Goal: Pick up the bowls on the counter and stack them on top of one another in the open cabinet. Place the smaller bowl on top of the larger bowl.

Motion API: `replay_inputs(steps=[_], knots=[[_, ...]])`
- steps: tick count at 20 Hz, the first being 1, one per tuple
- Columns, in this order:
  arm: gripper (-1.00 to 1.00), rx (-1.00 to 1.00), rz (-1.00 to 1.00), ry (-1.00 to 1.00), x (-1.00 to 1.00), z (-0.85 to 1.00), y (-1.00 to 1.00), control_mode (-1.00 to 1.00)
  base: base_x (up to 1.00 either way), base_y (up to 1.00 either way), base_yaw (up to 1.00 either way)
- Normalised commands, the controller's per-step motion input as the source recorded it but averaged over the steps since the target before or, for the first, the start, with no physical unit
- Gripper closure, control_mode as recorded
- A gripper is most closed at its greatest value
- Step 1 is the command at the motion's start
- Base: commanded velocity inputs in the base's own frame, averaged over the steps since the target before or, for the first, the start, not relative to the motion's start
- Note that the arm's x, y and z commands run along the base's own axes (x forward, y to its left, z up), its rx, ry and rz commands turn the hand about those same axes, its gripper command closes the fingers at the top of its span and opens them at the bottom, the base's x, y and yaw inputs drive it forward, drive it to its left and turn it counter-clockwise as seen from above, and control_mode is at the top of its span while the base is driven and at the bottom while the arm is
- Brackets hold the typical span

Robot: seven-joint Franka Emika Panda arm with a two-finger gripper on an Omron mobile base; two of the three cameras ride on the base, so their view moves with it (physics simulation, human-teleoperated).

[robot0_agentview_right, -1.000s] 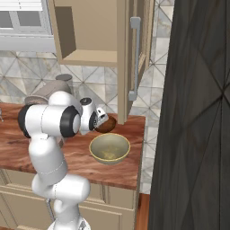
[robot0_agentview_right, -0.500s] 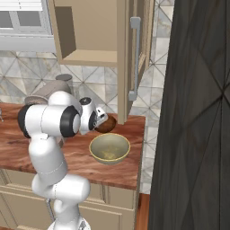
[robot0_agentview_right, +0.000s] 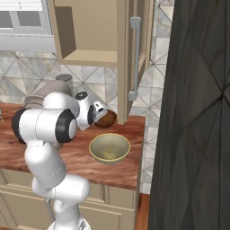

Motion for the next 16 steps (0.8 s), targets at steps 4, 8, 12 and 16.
replay_inputs(steps=[4,8,12,16], knots=[[1.00,-0.05,0.00,-0.02,-0.12,0.35,0.00,-1.00,0.00,0.00,0.00],[1.00,-0.01,0.00,-0.02,-0.23,0.32,0.00,-1.00,0.00,0.00,0.00],[1.00,-0.01,0.00,-0.02,-0.26,0.40,0.00,-1.00,0.00,0.00,0.00],[1.00,0.00,0.01,0.00,-0.14,0.44,0.00,-1.00,0.00,0.00,0.00]])
